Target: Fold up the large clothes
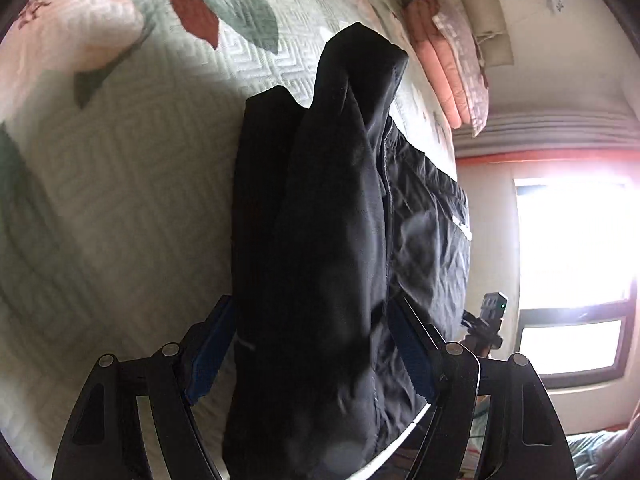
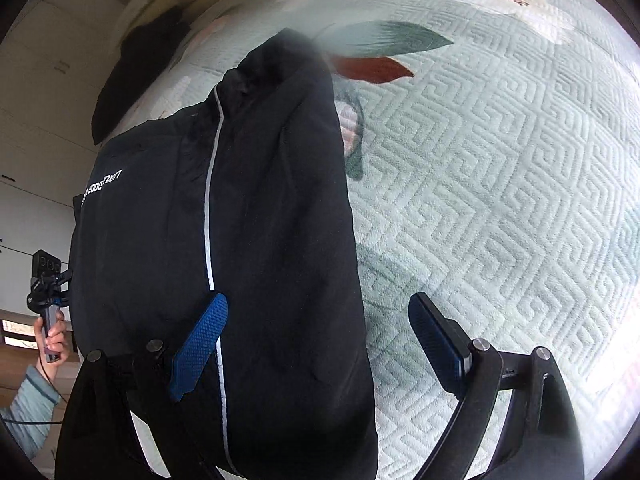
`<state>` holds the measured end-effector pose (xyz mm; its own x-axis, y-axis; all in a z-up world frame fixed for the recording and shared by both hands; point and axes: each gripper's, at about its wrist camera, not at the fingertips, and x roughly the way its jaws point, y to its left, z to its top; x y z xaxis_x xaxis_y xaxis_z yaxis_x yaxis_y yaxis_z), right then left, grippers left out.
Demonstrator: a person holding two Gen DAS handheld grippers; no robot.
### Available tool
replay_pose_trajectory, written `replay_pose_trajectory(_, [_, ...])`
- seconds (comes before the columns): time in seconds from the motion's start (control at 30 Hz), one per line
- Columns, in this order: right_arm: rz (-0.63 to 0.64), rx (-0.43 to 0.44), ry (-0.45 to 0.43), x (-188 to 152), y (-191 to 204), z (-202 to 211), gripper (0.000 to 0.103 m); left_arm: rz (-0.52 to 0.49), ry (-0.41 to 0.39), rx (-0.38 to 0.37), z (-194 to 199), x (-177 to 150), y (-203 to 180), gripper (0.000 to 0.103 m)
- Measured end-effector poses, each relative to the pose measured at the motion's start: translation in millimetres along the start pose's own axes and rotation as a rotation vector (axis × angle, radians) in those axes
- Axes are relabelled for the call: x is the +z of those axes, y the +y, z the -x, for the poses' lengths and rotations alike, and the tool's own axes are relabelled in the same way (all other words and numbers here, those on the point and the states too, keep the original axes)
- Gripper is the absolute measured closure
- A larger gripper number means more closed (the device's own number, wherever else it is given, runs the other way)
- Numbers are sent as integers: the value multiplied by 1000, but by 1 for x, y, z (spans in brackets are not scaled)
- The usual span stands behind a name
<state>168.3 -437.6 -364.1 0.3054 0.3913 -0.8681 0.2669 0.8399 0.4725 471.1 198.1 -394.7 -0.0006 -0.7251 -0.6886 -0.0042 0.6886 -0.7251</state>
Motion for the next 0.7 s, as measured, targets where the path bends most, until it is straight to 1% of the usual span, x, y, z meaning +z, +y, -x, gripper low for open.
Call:
replay_pose_trajectory(0.07, [-1,37,13,4,-5,-2,9,0,17,-18,-5,2,2,25])
replay_pose_trajectory(0.27, [-17,142,48,10,-17,-13,9,49,51,-93,-16,9,14,24])
replay_pose_trajectory(0.37, [-42,226,47,5,-26,-13,8,58,74,-129,-23,11,17,24])
replay_pose_trajectory(0.43, [-53,291,42,2,-32,-12,7,80,94,-168,-29,13,22,24])
replay_pose_trajectory(0.53, [-75,417,54,-3,-46,-15,7,72,118,-212,-38,13,25,24])
replay_pose_trajectory(0.6, [-92,485,71,-6,-52,-17,7,71,126,-242,-39,14,26,23])
replay_pose_trajectory(0.63, [-93,507,76,-6,-53,-17,7,76,128,-254,-39,14,27,23])
replay_pose_trajectory(0.7, [-78,518,85,-5,-49,-18,6,88,134,-270,-41,15,28,23])
